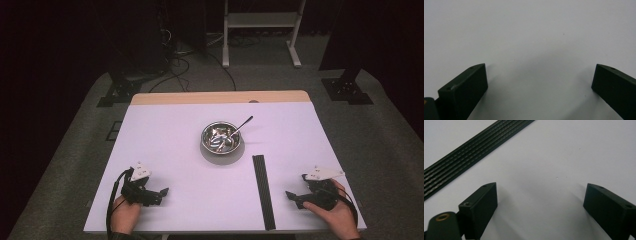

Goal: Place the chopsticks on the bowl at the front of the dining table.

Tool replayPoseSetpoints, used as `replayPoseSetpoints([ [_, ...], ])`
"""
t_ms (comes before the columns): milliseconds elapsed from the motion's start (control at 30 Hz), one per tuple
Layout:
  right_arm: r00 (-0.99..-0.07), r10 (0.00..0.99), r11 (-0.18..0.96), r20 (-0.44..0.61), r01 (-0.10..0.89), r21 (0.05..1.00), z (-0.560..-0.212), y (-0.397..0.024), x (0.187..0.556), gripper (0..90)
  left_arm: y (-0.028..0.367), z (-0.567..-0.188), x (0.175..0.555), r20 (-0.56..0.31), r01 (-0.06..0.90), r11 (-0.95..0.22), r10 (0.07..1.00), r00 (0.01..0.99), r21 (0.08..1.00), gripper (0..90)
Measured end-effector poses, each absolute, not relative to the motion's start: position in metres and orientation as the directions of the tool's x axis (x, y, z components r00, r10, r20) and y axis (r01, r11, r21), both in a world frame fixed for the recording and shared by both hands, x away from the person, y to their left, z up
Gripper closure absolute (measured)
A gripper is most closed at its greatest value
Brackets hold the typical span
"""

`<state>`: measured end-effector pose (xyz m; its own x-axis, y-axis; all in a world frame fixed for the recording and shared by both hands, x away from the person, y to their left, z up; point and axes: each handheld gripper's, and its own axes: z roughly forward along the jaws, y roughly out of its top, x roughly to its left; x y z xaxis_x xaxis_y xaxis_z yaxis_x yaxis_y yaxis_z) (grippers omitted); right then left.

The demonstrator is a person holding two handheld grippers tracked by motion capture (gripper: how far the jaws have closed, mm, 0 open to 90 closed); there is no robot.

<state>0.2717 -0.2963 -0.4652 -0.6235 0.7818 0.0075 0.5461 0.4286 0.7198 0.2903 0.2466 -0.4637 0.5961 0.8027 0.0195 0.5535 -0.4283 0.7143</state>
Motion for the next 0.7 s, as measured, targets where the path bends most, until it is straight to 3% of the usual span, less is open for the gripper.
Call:
replayPoseSetpoints([
  [700,-0.624,0.781,0.411,-0.011,0.500,0.762,-0.452,-0.290,0.284,11.7,0.247,-0.464,0.290,0.022,0.551,-0.429,0.803,0.596,0.716,0.0],
])
